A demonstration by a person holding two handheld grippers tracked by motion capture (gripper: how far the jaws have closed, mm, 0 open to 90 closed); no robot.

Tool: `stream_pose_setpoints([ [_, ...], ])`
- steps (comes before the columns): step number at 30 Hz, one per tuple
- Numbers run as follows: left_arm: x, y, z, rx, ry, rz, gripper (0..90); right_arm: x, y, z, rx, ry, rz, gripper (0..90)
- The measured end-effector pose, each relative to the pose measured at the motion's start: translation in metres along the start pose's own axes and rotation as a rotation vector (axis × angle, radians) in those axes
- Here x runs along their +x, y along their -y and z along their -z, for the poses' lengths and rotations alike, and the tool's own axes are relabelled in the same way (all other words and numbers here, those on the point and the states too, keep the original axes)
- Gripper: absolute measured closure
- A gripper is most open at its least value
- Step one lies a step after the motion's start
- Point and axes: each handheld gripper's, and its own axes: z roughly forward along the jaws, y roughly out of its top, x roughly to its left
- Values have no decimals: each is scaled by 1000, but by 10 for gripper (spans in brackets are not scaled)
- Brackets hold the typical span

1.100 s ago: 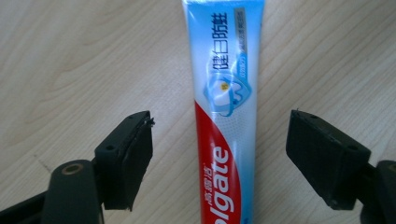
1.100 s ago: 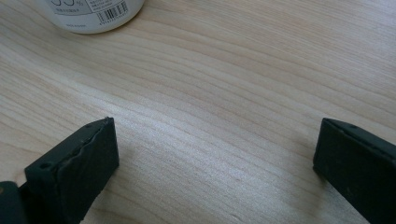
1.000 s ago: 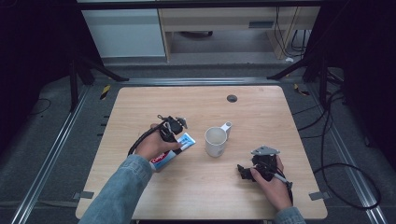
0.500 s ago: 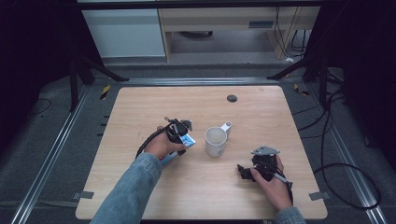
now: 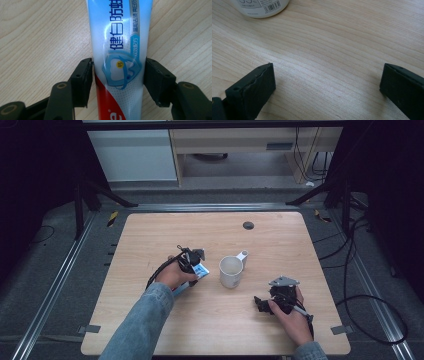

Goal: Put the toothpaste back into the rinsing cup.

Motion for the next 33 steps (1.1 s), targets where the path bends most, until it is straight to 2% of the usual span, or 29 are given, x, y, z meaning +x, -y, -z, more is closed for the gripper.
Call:
stream_pose_setpoints([
  [7, 2, 1, 0, -5, 17, 3, 465, 0, 0, 0, 1, 1, 1, 4],
  [10, 2, 2, 0, -14, 29, 8, 510, 0, 0, 0, 0, 0, 0, 4],
  [12, 2, 2, 1, -14, 29, 5, 526, 0, 0, 0, 0, 0, 0, 4],
  [17, 0, 3, 6, -33, 14, -4, 636, 0, 0, 0, 0, -1, -4, 4],
  [23, -1, 5, 8, -45, 5, -13, 695, 0, 0, 0, -1, -1, -1, 4],
  [29, 3, 11, 13, -79, 9, 4, 718, 0, 0, 0, 1, -1, -1, 4],
  [33, 5, 17, 24, -130, 10, 30, 723, 0, 0, 0, 2, -1, -5, 4],
])
